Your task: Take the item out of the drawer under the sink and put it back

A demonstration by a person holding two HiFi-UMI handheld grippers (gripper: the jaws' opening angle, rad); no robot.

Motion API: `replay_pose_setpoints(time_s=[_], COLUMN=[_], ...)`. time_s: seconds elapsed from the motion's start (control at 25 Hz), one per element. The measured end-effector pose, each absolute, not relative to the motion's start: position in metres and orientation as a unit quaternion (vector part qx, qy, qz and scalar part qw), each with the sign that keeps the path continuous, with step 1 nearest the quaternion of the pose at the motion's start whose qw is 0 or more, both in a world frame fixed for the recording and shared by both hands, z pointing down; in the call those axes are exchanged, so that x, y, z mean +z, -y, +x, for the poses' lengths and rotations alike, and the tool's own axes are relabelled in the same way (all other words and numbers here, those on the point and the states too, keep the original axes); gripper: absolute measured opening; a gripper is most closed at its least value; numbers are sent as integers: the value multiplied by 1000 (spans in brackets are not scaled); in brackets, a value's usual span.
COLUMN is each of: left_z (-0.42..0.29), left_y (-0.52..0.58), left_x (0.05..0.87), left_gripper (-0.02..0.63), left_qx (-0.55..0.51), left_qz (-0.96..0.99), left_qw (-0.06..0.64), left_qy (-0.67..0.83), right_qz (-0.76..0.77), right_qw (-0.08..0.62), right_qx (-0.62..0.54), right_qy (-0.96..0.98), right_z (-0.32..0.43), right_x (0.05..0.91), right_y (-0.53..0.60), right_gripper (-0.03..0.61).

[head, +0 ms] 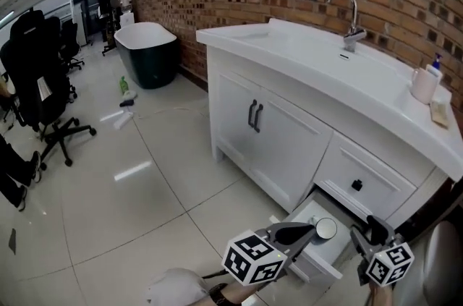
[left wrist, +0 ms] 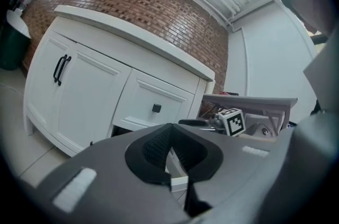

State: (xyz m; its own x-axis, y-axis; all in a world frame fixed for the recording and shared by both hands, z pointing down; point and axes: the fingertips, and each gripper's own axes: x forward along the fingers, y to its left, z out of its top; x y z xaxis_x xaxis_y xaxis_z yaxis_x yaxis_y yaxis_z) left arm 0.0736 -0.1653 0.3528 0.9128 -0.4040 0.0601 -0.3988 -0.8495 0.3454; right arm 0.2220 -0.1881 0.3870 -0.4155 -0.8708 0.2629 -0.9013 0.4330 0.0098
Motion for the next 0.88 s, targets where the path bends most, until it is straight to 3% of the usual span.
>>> replay_pose_setpoints(time_s=[0.2, 0.56, 0.88], left_z=[73, 85, 101], left_y=[176, 173, 170], left_x=[370, 373, 380], left_gripper=[17, 17, 17], left_qx=[36, 42, 61], left_qz=[965, 967, 970], left_qw=[114, 123, 117], left_qy=[232, 220, 205], right_qz=[530, 490, 468], right_qw=[83, 101, 150], right_qx=[33, 43, 17], right_qy=[844, 865, 870], right_z=[216, 186, 178], right_x=[373, 375, 388], right_y=[174, 155, 146], right_gripper=[206, 117, 84])
